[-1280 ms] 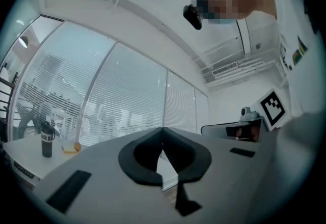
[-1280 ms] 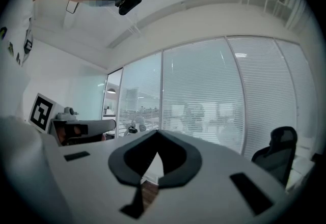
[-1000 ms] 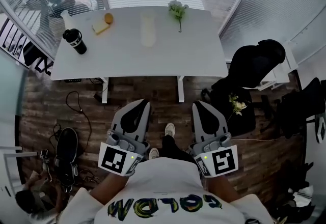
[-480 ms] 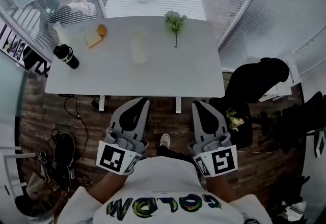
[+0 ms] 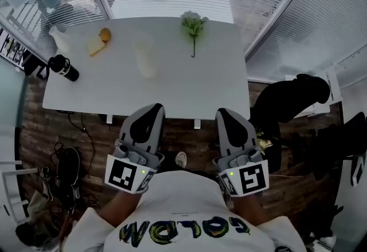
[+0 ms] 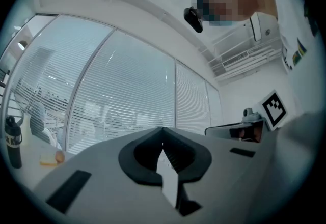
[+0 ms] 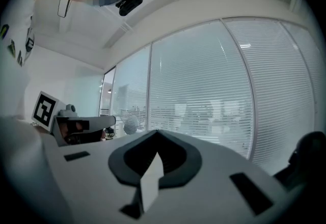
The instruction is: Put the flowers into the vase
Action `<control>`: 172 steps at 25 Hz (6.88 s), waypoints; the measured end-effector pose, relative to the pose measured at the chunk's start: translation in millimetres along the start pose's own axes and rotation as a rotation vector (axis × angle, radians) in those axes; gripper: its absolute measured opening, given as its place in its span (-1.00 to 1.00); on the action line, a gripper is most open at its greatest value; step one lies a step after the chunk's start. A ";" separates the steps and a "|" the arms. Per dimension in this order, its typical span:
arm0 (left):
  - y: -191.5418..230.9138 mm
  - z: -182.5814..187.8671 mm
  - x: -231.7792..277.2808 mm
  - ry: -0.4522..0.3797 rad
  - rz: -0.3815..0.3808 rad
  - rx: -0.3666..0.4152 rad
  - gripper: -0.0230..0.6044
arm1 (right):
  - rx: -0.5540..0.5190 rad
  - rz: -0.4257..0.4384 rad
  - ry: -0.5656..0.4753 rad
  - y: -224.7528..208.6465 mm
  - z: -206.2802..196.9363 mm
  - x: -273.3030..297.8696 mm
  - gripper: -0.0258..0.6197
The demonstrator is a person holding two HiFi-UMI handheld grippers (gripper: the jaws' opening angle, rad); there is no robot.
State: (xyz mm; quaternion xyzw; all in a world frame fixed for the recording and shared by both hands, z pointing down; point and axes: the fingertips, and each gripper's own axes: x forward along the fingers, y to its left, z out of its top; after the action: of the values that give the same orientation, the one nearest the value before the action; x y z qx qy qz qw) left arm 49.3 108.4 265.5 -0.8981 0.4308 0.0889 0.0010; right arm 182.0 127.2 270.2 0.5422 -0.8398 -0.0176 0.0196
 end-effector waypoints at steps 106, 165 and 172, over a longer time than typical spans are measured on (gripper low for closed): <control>240.0 -131.1 149.1 0.276 -0.207 -0.084 0.12 | 0.427 -0.096 0.853 -241.2 -357.7 465.1 -0.03; 233.4 -144.0 137.1 0.315 -0.160 -0.036 0.12 | 0.459 0.092 0.166 -151.6 -69.9 454.8 -0.59; 237.3 -147.9 137.1 0.313 -0.157 -0.042 0.12 | 0.453 0.141 0.103 -124.1 -42.0 453.2 -0.59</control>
State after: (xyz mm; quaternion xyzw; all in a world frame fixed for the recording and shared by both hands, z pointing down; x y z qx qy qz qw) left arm -26.8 -158.5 406.8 -0.9317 0.3521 -0.0433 -0.0777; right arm 110.8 -337.3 312.1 0.4729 -0.8560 0.2005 -0.0587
